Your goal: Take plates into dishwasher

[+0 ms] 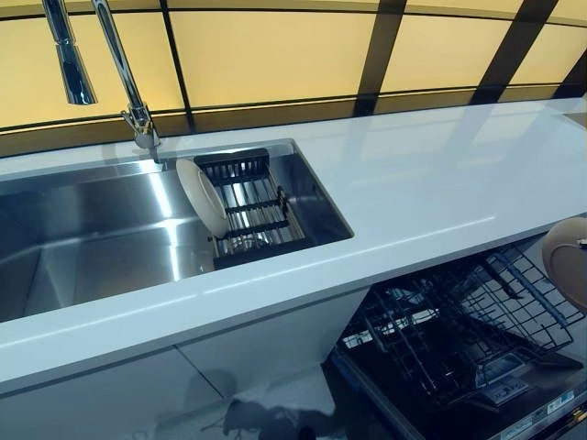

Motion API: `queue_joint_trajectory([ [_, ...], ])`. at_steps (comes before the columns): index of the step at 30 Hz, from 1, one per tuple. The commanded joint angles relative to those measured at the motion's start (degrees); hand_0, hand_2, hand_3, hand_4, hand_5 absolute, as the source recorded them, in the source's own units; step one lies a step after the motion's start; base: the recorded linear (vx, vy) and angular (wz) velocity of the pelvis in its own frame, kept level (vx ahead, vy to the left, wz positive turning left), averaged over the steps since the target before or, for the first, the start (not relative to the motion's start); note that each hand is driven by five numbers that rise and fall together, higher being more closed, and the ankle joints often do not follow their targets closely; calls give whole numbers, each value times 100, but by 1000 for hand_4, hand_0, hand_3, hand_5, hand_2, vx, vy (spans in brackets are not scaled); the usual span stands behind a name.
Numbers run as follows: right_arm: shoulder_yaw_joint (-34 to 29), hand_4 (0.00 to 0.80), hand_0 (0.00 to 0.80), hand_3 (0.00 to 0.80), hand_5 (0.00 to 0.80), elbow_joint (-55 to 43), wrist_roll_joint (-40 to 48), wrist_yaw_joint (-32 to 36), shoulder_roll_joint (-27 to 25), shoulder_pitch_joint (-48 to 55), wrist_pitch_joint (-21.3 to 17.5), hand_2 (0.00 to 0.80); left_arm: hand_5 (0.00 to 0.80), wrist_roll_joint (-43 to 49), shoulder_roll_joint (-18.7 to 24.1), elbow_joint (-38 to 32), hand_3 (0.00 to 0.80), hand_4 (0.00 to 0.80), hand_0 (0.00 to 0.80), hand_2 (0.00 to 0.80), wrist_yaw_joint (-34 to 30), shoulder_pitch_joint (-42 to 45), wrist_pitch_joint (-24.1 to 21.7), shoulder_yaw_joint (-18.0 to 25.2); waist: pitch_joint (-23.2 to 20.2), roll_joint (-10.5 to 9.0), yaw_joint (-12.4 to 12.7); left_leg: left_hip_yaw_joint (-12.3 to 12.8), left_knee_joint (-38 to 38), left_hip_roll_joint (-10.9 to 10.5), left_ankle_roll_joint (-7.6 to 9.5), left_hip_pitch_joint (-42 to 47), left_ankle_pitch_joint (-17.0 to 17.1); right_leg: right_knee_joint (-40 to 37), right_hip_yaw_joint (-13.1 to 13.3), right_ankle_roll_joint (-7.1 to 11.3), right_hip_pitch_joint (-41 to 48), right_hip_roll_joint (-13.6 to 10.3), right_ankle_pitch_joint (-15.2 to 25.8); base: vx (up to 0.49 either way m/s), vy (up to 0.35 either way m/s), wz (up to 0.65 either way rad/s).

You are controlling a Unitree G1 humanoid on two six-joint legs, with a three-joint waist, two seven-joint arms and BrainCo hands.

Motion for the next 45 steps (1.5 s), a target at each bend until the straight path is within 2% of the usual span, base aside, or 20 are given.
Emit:
queue_joint_trajectory([
  [1, -317, 800, 800, 800, 800, -111, -193, -382, 242, -101, -82, 800, 0, 205, 211, 240, 0, 0, 0, 0, 32, -156, -72, 233, -78, -33, 97, -265, -8, 187, 21, 193, -525, 20, -36, 562, 336, -212, -366, 0, 0, 0],
  [8, 134, 800, 800, 800, 800, 72, -284, -574, 853, -301, 88, 800, 0, 174, 187, 203, 0, 0, 0, 0, 34, -218, -82, 236, 12, 75, 156, -296, -8, 157, 22, 153, -520, 20, -75, 539, 302, -247, -378, -27, -9, 0],
  [14, 366, 800, 800, 800, 800, 409, -397, -632, 1107, -462, 338, 800, 0, 132, 164, 144, 0, 0, 0, 0, 29, -224, -129, 212, 71, 160, 199, -312, -8, 151, 5, 128, -508, 20, -121, 527, 285, -274, -389, 0, 0, 0],
  [17, 387, 800, 800, 800, 800, 535, -400, -756, 1199, -430, 303, 800, 0, 152, 163, 70, 0, 0, 0, 0, 8, -220, -87, 193, 92, 206, 213, -312, -8, 153, -1, 118, -508, 20, -153, 526, 280, -288, -392, 0, 0, 0],
  [28, 671, 800, 800, 800, 800, 797, -589, -1233, 1448, -614, 211, 800, 0, 67, 187, -109, 0, 0, 0, 0, -32, -244, -45, 112, 183, 351, 254, -333, -8, 139, -7, 82, -496, 20, -173, 530, 233, -322, -388, 0, 0, 0],
  [34, 997, 800, 800, 800, 800, 1059, -974, -1605, 1516, -982, 84, 800, 0, 2, 175, -203, 0, 0, 0, 0, -25, -308, -18, 23, 295, 494, 301, -389, -8, 120, -21, 3, -460, 20, -219, 521, 169, -352, -380, -16, -16, 1],
  [45, 1479, 800, 800, 800, 800, 1459, -1044, -1775, 1421, -1680, 198, 800, 0, -134, 165, -439, 0, 0, 0, 0, -79, -369, 41, -104, 469, 779, 395, -484, -8, 42, -47, -177, -396, 20, -316, 517, 13, -435, -370, -23, -8, 3],
])
